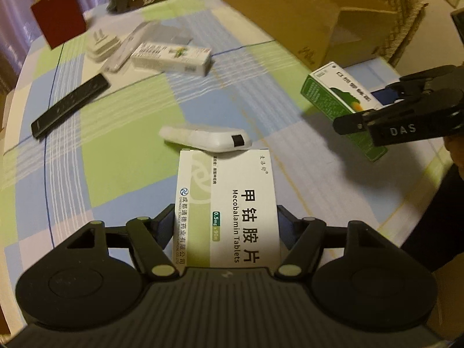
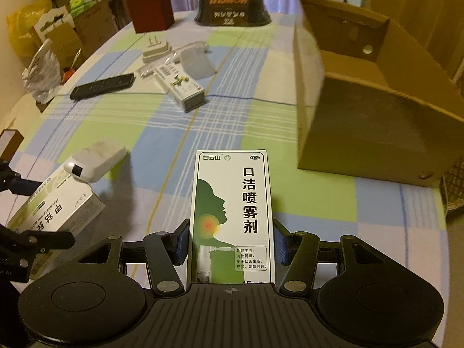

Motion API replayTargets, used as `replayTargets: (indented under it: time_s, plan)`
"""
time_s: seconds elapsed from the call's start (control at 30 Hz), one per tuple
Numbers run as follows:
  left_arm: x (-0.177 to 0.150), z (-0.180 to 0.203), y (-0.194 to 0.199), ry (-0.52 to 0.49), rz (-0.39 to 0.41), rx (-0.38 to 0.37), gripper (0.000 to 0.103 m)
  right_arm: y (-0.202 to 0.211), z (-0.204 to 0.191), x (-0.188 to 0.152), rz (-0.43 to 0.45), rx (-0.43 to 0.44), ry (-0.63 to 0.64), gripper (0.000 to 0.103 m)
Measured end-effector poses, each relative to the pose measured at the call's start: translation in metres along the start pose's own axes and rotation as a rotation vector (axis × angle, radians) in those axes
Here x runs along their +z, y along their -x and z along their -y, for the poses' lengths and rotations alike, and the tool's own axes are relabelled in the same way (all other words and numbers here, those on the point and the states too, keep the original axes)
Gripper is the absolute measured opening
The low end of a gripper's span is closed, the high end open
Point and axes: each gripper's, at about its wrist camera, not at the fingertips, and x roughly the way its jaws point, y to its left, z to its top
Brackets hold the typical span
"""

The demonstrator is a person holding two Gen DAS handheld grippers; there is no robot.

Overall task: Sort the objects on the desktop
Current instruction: 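Carry the white box and the green box toward the cardboard box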

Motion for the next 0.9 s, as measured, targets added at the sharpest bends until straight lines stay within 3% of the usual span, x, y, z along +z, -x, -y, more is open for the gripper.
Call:
replayTargets:
  time_s: [0.9]
  plan:
    - [0.047,0.027,0.029,-0.041,0.075,0.0,0.067,0.061,0.029,0.005,0.073,-0.038,-0.064,0.055]
